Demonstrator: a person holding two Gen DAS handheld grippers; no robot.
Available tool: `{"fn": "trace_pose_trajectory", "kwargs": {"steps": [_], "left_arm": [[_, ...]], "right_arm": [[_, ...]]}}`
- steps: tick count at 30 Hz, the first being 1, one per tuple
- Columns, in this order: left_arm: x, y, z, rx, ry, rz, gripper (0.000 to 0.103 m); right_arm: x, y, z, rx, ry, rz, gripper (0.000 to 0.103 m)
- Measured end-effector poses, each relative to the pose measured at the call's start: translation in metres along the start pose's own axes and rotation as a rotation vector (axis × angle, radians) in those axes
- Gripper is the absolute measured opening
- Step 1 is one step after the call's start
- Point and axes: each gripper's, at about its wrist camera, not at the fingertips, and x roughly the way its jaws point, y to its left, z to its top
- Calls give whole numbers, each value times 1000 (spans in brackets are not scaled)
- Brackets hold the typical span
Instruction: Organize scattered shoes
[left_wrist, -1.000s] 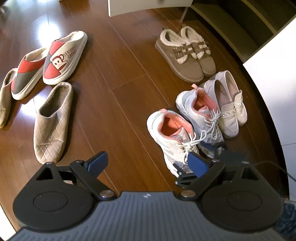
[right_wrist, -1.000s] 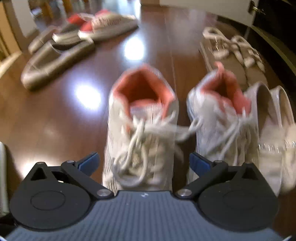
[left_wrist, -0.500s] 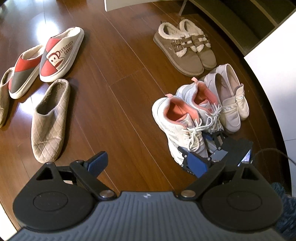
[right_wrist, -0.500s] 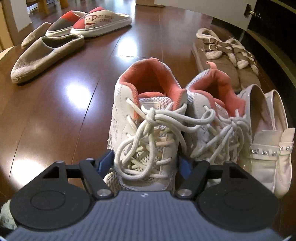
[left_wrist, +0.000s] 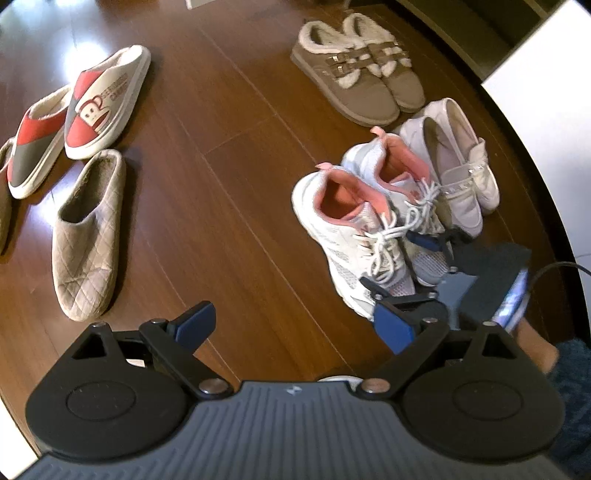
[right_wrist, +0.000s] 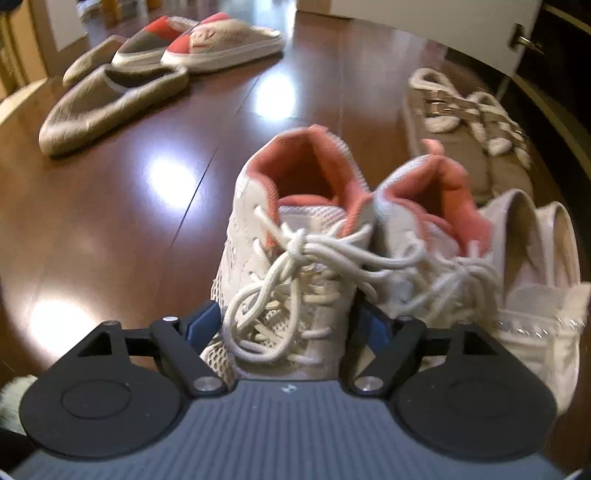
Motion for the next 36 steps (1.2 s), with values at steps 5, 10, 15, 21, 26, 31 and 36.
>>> {"fn": "trace_pose_trajectory", "kwargs": {"steps": [5, 10, 15, 21, 26, 31, 36], "left_arm": [[-16, -22, -8, 86, -33, -26, 94], [-40, -51, -22, 236, -104, 0, 94], [-65, -82, -32, 366, -180, 35, 94], [-80, -114, -48, 428, -237, 124, 94], [-93, -121, -57, 395, -279, 191, 94], [-103, -124, -65, 377, -296, 173, 94], [-106, -130, -73, 390, -310, 175, 94]], "right_arm": [[-52, -45, -38, 340, 96, 34, 97], [-101, -61, -74, 428, 112, 5, 97], [-146, -65, -75, 437, 49, -19, 99], [-182, -59, -53, 406, -55, -16, 102], [-206, -46, -42, 339, -83, -37, 102], [-221, -45, -40, 338, -98, -56, 102], [-234, -43, -39, 324, -117, -69, 102]]}}
